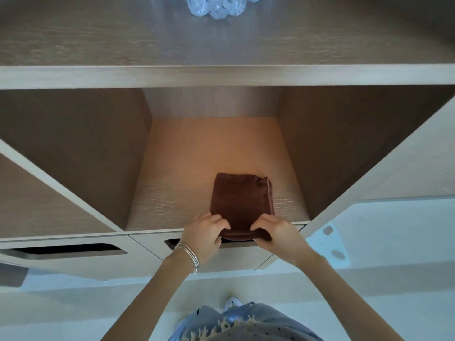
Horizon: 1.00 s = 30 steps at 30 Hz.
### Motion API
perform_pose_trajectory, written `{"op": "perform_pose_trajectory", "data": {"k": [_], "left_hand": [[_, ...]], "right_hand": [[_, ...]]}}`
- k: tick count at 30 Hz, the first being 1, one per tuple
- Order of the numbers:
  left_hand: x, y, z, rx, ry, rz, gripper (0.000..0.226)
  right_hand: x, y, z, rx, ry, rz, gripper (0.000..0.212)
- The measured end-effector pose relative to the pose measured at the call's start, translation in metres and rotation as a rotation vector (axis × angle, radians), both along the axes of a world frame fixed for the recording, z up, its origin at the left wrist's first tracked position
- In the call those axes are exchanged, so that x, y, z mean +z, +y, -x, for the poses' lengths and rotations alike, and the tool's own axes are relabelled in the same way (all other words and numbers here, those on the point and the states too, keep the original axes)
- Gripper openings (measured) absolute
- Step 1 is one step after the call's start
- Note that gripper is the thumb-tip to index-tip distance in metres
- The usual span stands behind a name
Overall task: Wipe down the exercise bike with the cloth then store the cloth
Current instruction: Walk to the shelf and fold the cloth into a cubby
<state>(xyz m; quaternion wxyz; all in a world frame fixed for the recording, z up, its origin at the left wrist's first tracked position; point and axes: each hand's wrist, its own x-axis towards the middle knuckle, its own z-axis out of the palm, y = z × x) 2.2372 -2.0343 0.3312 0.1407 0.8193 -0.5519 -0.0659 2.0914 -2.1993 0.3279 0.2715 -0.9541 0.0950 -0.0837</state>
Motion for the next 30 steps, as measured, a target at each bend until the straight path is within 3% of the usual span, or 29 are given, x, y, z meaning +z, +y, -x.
{"op": "perform_pose_trajectory", "data": {"k": [2,4,8,17,21,25,30], "left_hand": [[0.015,-0.005,-0.009,0.037,0.197,-0.118,0.031],[0.032,-0.017,-0.020,0.082,0.300,-0.095,0.030],[0.051,-0.058,-0.048,0.207,0.187,0.012,0.025],[0.007,-0.100,-0.083,0.442,0.242,-0.116,0.028],[0.009,-0.094,-0.077,0.476,0.177,-0.094,0.030],[0.005,-0.059,-0.051,0.260,0.016,0.145,0.027],[-0.010,-0.040,-0.024,0.146,-0.044,0.068,0.049]], "right_hand": [[0.019,-0.014,-0.002,0.019,0.193,-0.111,0.020],[0.037,-0.032,-0.013,-0.028,0.268,-0.132,0.021],[0.056,-0.060,-0.051,-0.198,0.240,-0.008,0.025],[0.011,-0.074,-0.108,-0.384,0.323,0.018,0.030],[0.016,-0.073,-0.093,-0.378,0.219,0.038,0.035],[0.017,-0.049,-0.053,-0.268,-0.125,0.073,0.025],[0.001,-0.022,-0.039,-0.202,-0.084,0.189,0.036]]}}
